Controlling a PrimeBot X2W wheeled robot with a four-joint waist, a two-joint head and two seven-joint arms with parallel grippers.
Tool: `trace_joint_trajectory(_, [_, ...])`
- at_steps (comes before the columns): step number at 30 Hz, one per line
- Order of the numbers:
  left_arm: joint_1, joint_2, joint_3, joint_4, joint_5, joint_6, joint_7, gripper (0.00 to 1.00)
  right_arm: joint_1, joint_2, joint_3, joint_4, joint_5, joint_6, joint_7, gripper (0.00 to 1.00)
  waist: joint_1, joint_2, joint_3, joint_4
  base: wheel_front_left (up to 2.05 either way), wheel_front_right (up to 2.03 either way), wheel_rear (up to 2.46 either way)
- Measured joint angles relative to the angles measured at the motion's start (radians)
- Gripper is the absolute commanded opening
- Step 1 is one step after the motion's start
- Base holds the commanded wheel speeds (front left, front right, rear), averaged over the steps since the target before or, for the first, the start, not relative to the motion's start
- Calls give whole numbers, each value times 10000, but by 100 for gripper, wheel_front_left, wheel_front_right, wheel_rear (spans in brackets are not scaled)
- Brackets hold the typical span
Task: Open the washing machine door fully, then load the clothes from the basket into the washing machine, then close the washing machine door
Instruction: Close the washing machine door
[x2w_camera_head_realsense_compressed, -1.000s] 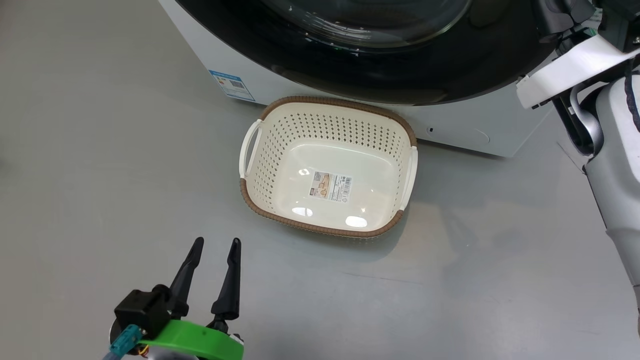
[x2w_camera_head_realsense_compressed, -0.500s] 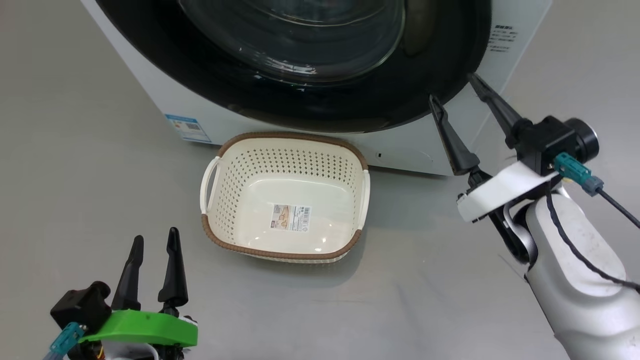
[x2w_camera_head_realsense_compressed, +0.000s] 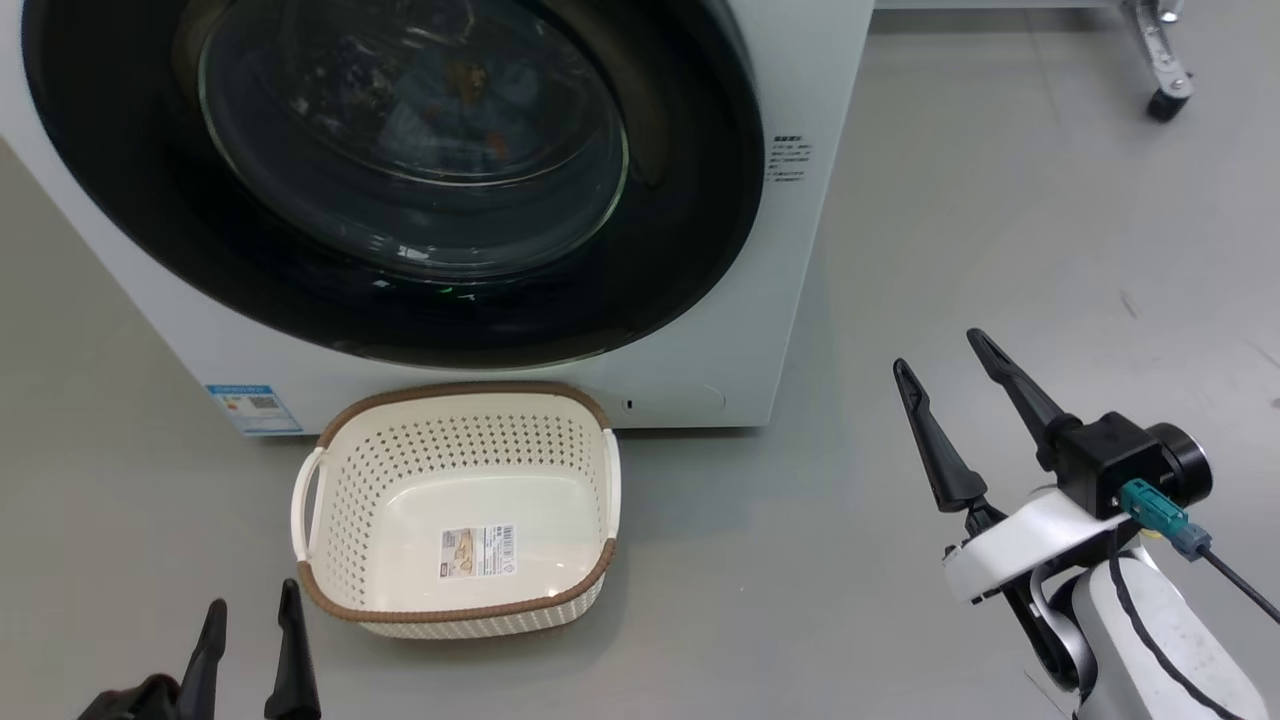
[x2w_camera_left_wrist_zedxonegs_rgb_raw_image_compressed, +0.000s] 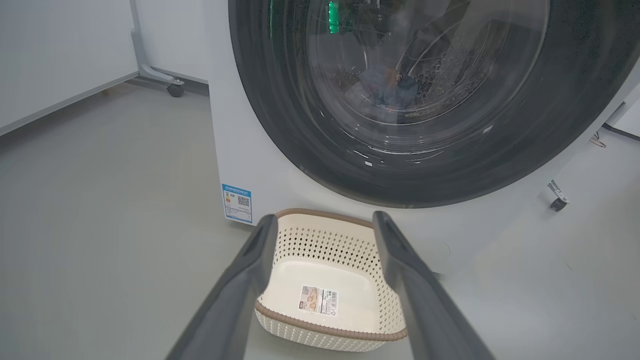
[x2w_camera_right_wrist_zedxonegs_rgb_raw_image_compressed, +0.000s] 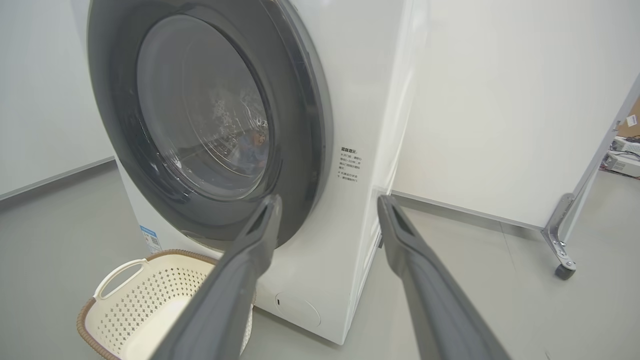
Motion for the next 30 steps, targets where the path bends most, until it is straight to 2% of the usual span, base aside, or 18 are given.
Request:
trace_joint_trajectory(3, [447, 25, 107, 171, 105, 13, 0, 100, 458, -19, -84, -201, -48, -35, 2, 100, 0, 0, -290, -456, 0, 0, 0])
trace_joint_trajectory(6, [623, 12, 84, 178, 238, 12, 2, 100, 1259, -186, -560, -416, -50, -286, 2, 100, -1, 0, -652, -988, 0, 0, 0])
trace_joint_trajectory(16, [873, 94, 385, -401, 934, 65, 0, 100, 2358, -238, -918, -918, -261, -397, 2, 100, -1, 0, -1213, -1915, 0, 0, 0])
trace_joint_trajectory(22, [882, 67, 523, -502, 1081, 92, 0, 100, 2708, -228, -1166, -1166, -372, -474, 2, 100, -1, 0, -1278, -2060, 0, 0, 0])
trace_joint_trajectory(30, [909, -13, 558, -663, 1235, 90, 0, 100, 2877, -184, -1379, -1436, -545, -464, 2, 100, -1, 0, -1282, -1913, 0, 0, 0])
